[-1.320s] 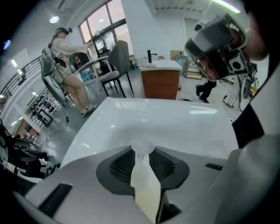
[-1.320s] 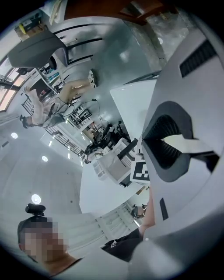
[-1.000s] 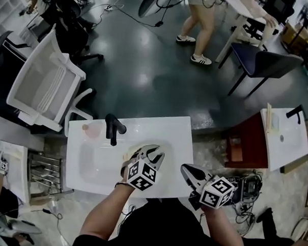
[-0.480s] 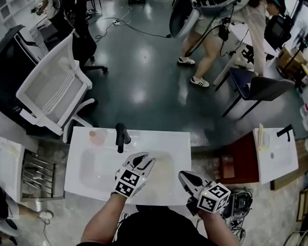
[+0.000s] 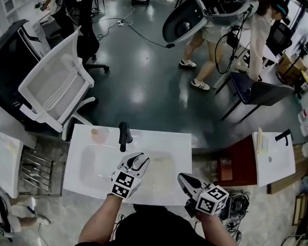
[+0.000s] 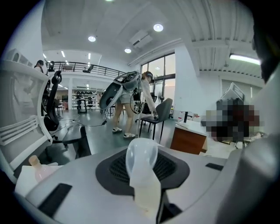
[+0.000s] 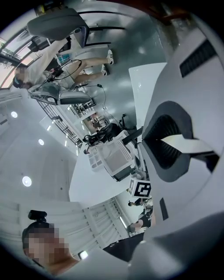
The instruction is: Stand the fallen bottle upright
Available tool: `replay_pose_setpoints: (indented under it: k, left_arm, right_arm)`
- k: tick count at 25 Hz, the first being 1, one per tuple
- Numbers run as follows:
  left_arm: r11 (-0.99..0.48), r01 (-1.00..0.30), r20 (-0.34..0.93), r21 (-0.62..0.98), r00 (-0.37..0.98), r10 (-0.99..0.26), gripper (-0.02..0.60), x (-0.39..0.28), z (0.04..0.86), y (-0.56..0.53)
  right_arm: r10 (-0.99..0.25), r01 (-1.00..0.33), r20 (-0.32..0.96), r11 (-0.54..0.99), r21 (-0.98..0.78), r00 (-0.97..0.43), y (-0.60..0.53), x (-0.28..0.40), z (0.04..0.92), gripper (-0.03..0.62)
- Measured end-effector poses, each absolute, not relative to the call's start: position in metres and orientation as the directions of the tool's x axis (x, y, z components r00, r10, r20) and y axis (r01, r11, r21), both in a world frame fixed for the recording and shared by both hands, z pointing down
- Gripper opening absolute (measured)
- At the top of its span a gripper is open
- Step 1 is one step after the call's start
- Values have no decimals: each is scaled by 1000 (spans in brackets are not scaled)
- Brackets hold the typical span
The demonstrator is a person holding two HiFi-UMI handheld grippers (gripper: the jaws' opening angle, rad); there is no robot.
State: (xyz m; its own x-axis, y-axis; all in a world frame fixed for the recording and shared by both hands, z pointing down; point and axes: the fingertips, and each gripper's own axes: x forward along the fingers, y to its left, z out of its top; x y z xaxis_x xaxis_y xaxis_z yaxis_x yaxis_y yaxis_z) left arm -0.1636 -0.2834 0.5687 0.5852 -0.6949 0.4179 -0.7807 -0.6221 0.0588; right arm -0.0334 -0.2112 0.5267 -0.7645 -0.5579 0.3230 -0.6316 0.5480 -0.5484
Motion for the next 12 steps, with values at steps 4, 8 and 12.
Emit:
replay_pose_setpoints:
  k: [4,8,12]
  left_arm:
    - [-589,-804,424,85,564,-708,109,-175,570,-290]
    - [-623,-777,423,96,598,-680,106,-162,565,-286]
    - [-612,-782,416,118,598,-685,106,-149,563,-287]
  right_arm:
    - [-551,-634,336,542,-552,-764,-209,-39,527,14]
    - [-542,-618,324,547,-564,-775,-209,-39,532,14]
    - [-549,-624,326,541,-564,-770,-210,-34,530,14]
